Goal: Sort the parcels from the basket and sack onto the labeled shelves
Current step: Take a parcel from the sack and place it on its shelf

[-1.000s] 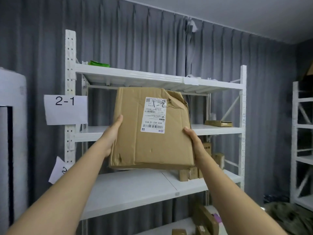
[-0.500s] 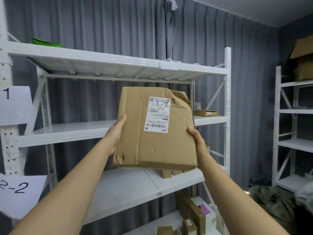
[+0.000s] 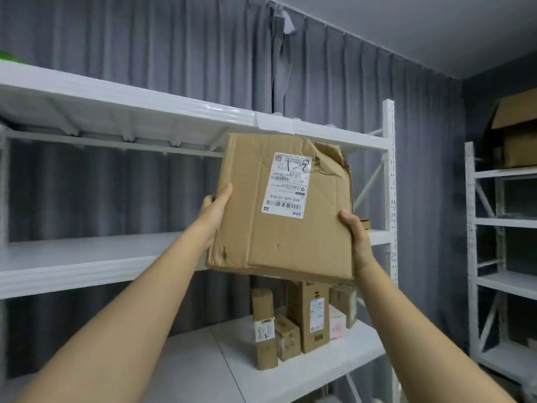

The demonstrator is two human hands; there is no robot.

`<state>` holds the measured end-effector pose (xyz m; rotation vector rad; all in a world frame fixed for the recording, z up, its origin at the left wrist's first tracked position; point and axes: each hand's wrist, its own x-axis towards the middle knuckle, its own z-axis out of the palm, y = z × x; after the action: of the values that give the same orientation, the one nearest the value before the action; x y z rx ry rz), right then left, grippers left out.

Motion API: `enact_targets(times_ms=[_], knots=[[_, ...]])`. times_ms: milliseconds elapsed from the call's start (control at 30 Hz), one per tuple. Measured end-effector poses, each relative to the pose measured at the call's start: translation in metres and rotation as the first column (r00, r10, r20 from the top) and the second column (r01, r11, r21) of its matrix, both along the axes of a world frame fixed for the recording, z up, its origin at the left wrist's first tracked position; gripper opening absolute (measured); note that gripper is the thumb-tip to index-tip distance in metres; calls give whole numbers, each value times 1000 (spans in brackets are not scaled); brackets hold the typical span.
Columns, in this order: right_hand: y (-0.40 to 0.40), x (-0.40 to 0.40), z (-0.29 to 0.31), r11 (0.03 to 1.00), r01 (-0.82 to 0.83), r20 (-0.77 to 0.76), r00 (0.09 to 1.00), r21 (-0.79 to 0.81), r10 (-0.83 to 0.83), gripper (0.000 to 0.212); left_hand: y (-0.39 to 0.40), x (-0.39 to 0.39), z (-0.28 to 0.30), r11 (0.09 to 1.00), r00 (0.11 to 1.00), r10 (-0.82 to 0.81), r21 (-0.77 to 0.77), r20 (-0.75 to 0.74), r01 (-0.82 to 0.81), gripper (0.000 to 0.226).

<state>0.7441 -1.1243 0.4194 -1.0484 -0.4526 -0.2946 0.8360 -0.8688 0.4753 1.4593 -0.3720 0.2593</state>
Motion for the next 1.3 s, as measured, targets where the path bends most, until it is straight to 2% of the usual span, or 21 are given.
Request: enact_targets(times_ms=[167, 333, 500, 567, 700, 767, 900, 1067, 1167, 1233, 1300], knots=[[-41, 60, 6, 1000, 1, 27, 1000, 8, -1, 33, -39, 49, 1, 998, 998, 57, -8, 39, -56, 80], [-83, 123, 16, 1000, -2, 79, 997, -14, 3, 52, -80, 88, 5, 992, 989, 129, -19, 77, -128, 76], [-127, 175, 37, 995, 75, 154, 986, -61, -65, 86, -117, 133, 18, 985, 980, 170, -26, 106, -168, 110], [-142, 194, 38, 986, 142, 186, 975, -92, -123, 88, -130, 151, 13, 980, 974, 199, -5, 111, -200, 111], [-156, 215, 24, 961, 232, 213, 957, -148, -198, 96, -146, 190, -20, 968, 968, 248, 42, 38, -249, 135], [-156, 217, 15, 947, 283, 238, 941, -156, -242, 96, -154, 191, -27, 960, 960, 275, 43, 44, -277, 126], [-157, 222, 4, 936, 331, 274, 917, -121, -289, 105, -169, 178, -21, 940, 944, 319, 103, 80, -326, 82], [-144, 218, -4, 857, 482, 283, 860, -181, -424, 111, -173, 180, -21, 904, 915, 401, 145, 36, -402, 69], [-131, 207, -8, 772, 584, 271, 808, -251, -523, 105, -180, 168, -21, 824, 850, 526, 225, 42, -521, 55], [-121, 197, -13, 715, 638, 274, 769, -285, -578, 96, -186, 156, -21, 781, 831, 549, 299, 94, -549, 53], [-110, 188, -16, 666, 681, 277, 733, -305, -622, 95, -192, 141, -23, 779, 849, 487, 336, 206, -529, 54]])
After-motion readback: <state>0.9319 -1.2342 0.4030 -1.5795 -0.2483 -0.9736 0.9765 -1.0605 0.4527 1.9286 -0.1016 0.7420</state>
